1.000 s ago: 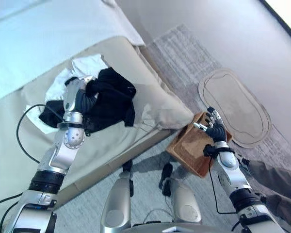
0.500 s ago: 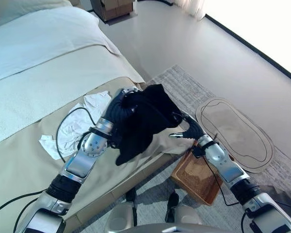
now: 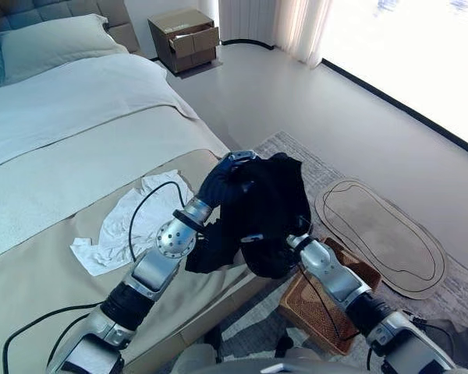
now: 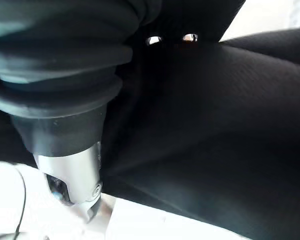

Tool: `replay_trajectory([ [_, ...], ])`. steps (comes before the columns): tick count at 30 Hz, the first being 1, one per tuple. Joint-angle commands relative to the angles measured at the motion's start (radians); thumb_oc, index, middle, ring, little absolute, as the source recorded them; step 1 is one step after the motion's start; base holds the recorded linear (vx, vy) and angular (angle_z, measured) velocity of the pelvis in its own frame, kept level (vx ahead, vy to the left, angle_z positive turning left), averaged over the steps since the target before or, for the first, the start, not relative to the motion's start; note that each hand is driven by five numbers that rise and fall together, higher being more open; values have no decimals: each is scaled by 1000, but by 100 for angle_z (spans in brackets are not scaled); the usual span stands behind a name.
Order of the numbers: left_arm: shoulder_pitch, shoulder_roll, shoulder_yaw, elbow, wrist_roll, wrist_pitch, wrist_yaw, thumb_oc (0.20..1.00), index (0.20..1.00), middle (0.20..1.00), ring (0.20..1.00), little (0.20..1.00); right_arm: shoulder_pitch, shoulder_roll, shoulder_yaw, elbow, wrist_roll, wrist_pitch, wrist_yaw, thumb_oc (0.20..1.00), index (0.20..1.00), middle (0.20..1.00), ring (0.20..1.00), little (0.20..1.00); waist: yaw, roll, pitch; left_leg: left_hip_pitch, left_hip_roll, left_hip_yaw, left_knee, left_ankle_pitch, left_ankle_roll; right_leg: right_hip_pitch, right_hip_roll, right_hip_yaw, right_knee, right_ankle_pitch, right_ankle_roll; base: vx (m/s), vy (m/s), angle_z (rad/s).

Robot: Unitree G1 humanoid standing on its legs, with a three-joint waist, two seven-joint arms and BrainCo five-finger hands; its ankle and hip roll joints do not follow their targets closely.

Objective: Pick up clothes into the bucket

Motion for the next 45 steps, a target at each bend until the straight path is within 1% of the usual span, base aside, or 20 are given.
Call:
replay_trajectory([
  [1, -152, -42, 12, -93, -36, -49, -3, 200, 200, 200, 200, 200, -70, 35, 56, -48, 43, -5, 46, 200, 200, 200, 200, 200, 2, -24, -43, 32, 66, 6, 31, -72, -34, -4, -94, 3, -81, 176, 82, 0, 0, 0],
  [4, -172, -32, 34, -109, -37, -43, -2, 200, 200, 200, 200, 200, -42, 25, 51, -53, 40, 6, 54, 200, 200, 200, 200, 200, -1, -23, -50, 37, 66, 6, 28, -73, -35, 2, -95, -2, -83, 176, 84, 10, 0, 0],
  [11, -150, -31, 88, -117, -61, -48, 28, 200, 200, 200, 200, 200, 36, 14, -66, 2, 52, 10, -44, 200, 200, 200, 200, 200, -11, -24, -64, 47, 66, 19, 28, -77, -34, 7, -92, 5, -87, 179, 86, 0, 0, 0],
  [12, -149, -31, 88, -118, -61, -47, 28, 200, 200, 200, 200, 200, 37, 14, -66, 1, 52, 10, -44, 200, 200, 200, 200, 200, -11, -24, -65, 48, 66, 19, 28, -78, -34, 7, -92, 5, -87, 179, 86, 0, 0, 0],
  [13, -101, -4, 150, -135, -46, -43, 30, 200, 200, 200, 200, 200, 128, -74, -180, -206, 95, 2, -32, 200, 200, 200, 200, 200, -24, -32, -63, 49, 70, 27, 31, -78, -35, 4, -90, 14, -85, 178, 85, 0, 0, 0],
  [14, -87, -4, 161, -134, -43, -42, 33, 200, 200, 200, 200, 200, 171, -93, -226, -271, 116, 7, -34, 200, 200, 200, 200, 200, -34, -33, -65, 51, 72, 30, 30, -78, -36, 3, -89, 19, -85, 179, 84, 0, 0, 0],
  [15, -86, -6, 159, -134, -43, -42, 33, 200, 200, 200, 200, 200, 179, -96, -230, -281, 117, 12, -32, 200, 200, 200, 200, 200, -31, -33, -66, 52, 72, 30, 30, -78, -36, 4, -89, 19, -85, 178, 84, 1, 3, -4],
  [17, -83, -18, 167, -106, -30, -41, 52, 200, 200, 200, 200, 200, 254, -96, -294, -298, 116, -4, -58, 200, 200, 200, 200, 200, -49, -32, -67, 57, 73, 38, 29, -80, -35, 3, -87, 24, -83, 177, 85, 7, 0, -15],
  [18, -71, -18, 176, -103, -34, -39, 55, 200, 200, 200, 200, 200, 277, -94, -322, -283, 121, -6, -77, 200, 200, 200, 200, 200, -52, -33, -68, 58, 73, 38, 29, -80, -35, 4, -86, 25, -84, 177, 85, 0, -8, -16],
  [19, -34, -21, 177, -97, -53, -60, 48, 200, 200, 200, 200, 200, 265, -123, -352, -162, 79, -56, -109, 200, 200, 200, 200, 200, -46, -31, -68, 59, 73, 34, 27, -78, -35, 5, -86, 21, -84, 176, 85, -3, -6, -9],
  [20, -35, -22, 178, -95, -53, -62, 48, 200, 200, 200, 200, 200, 258, -123, -348, -149, 78, -67, -112, 200, 200, 200, 200, 200, -46, -29, -68, 59, 74, 34, 27, -78, -35, 5, -86, 21, -84, 176, 85, -6, -10, -11],
  [21, -18, -20, 175, -75, -66, -72, 42, 200, 200, 200, 200, 200, 210, -129, -383, 50, 50, -89, -182, 200, 200, 200, 200, 200, -39, -29, -67, 60, 75, 30, 26, -78, -36, 10, -84, 17, -85, 175, 85, -6, -12, -8],
  [22, 31, -26, 192, -40, -51, -70, 49, 200, 200, 200, 200, 200, 246, -70, -462, -14, 226, -114, -168, 200, 200, 200, 200, 200, -48, -29, -66, 63, 78, 33, 22, -75, -38, 5, -83, 21, -84, 176, 85, -6, -12, -6],
  [24, 48, -24, 182, -9, -33, -75, 47, 200, 200, 200, 200, 200, 264, -67, -492, -4, 237, -118, -163, 200, 200, 200, 200, 200, -48, -28, -70, 64, 79, 33, 21, -76, -37, 5, -82, 23, -84, 175, 84, 0, 0, 0],
  [25, 57, -22, 174, 32, 14, -75, 59, 200, 200, 200, 200, 200, 266, -53, -514, 29, 240, -135, -196, 200, 200, 200, 200, 200, -52, -27, -72, 65, 80, 34, 20, -78, -37, 4, -81, 25, -83, 174, 84, 0, 0, 0],
  [26, 64, -21, 161, 75, 35, -67, 58, 514, 514, 514, 514, 514, 271, -53, -534, 32, 238, -133, -205, 200, 200, 200, 200, 200, -55, -27, -72, 66, 81, 37, 20, -78, -37, 4, -80, 27, -83, 173, 84, 0, 0, 0],
  [27, 88, -23, 156, 110, 49, -56, 40, 1000, 1000, 1000, 1000, 1000, 299, -57, -577, 5, 231, -126, -220, 200, 200, 200, 200, 200, -61, -28, -73, 68, 81, 40, 20, -79, -37, 3, -78, 31, -82, 172, 83, 0, 0, 0],
  [32, 133, -32, 139, 201, 58, -29, 2, 1000, 1000, 1000, 1000, 1000, 305, -67, -638, -47, 212, -116, -247, 200, 200, 200, 200, 200, -71, -30, -74, 68, 83, 45, 19, -80, -37, -3, -74, 41, -82, 173, 82, 0, 0, 0],
  [38, 214, -37, 81, 329, 113, 7, -64, 1000, 1000, 1000, 1000, 1000, 292, -47, -735, -85, 335, -151, -264, 200, 200, 200, 200, 200, -90, -24, -66, 71, 82, 62, 32, -92, -33, -13, -71, 65, -76, 174, 83, -2, -9, -11],
  [45, 272, -40, 66, 403, 117, 37, -126, 1000, 1000, 1000, 1000, 1000, 270, -91, -797, -85, 308, -144, -300, 200, 200, 200, 200, 200, -108, -11, -62, 76, 80, 87, 29, -96, -29, -32, -68, 93, -76, 179, 83, -11, -4, -15],
])
